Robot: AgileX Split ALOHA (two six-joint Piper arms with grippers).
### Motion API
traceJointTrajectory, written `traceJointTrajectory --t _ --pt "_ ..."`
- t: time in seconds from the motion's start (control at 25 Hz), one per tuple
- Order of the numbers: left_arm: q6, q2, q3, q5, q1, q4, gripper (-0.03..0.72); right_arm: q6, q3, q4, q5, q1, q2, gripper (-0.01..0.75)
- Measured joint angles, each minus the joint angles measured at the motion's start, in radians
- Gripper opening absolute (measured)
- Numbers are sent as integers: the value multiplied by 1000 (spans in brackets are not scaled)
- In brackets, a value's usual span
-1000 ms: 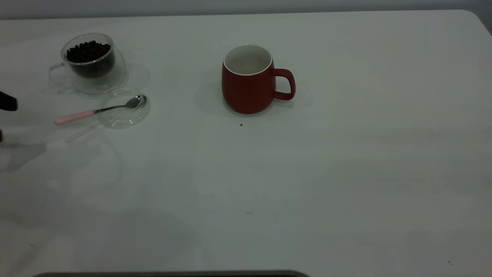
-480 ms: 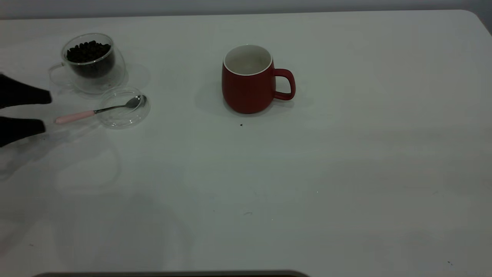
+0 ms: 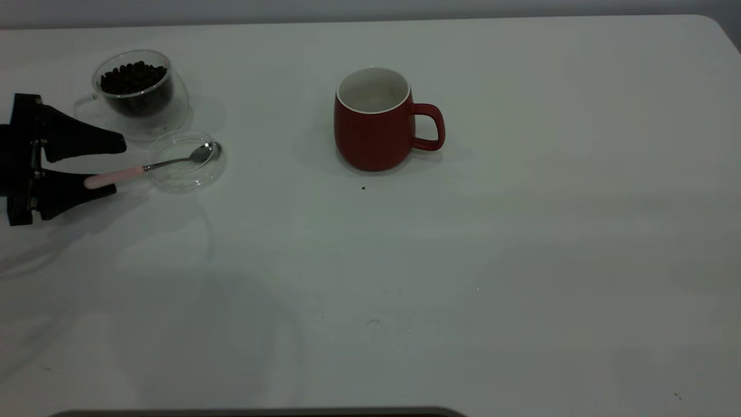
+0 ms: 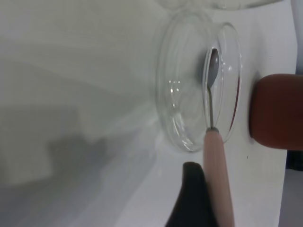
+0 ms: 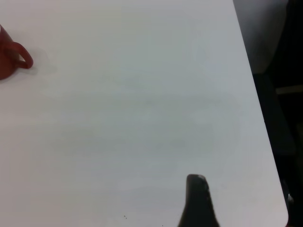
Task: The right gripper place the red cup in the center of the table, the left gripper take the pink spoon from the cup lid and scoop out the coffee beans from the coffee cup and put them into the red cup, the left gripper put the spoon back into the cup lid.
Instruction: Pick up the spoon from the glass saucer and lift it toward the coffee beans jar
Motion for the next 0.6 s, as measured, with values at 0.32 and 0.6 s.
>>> traceJointTrajectory --t 0.32,0.6 --pt "1 0 0 15 -16 -35 496 0 0 0 0 0 0 586" --pt "1 0 0 -38 -16 -38 136 0 0 0 0 0 0 586"
